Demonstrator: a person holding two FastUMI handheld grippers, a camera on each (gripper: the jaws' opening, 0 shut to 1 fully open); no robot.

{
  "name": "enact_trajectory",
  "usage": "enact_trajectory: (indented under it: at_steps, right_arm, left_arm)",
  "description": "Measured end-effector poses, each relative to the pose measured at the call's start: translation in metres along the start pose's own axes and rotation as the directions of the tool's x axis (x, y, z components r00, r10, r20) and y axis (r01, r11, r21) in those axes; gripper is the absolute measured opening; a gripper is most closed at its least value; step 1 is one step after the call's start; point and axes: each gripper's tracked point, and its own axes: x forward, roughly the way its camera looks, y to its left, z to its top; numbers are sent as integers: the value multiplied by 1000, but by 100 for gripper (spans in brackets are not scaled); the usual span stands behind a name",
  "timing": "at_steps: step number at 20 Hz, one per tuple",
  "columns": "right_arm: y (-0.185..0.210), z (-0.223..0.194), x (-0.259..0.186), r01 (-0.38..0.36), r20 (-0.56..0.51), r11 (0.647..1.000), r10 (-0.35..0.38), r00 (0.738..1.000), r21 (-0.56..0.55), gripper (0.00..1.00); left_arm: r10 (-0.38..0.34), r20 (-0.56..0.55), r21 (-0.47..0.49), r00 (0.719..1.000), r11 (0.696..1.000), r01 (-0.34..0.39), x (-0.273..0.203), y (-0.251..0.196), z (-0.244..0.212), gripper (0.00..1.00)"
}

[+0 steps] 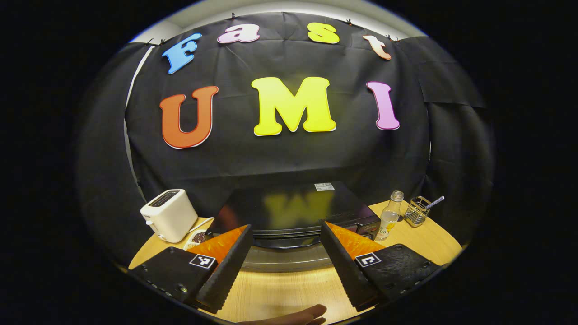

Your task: Open the electric oven with the left hand, put the food in, and close the electric oven.

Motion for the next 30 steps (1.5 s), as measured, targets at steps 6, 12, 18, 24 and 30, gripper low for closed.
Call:
enact_trajectory:
  at_steps: [6, 12, 18, 24, 30]
  right_arm:
    - [-15, -5, 4, 34, -7, 999, -34, 999, -25, 95]
    - [-25, -9, 4, 57, -19, 997, -58, 998, -49, 95]
    - [-23, -3, -5, 72, -9, 995, -73, 997, -72, 95]
    - [-11, 9, -17, 57, 12, 992, -56, 998, -111, 95]
    - [1, 2, -21, 40, -12, 989, -42, 999, -143, 96]
  left_arm:
    - [-7, -156, 2, 988, 1000, 7, 46, -8, -34, 96]
    - [-2, -162, -28, 987, 1000, -2, 55, -10, -33, 95]
    - [-7, -146, -13, 989, 1000, 5, 42, -8, -37, 96]
    - [-11, -173, -23, 985, 1000, 7, 14, -8, -55, 97]
    - [-11, -175, -28, 984, 1000, 6, -16, -11, -80, 97]
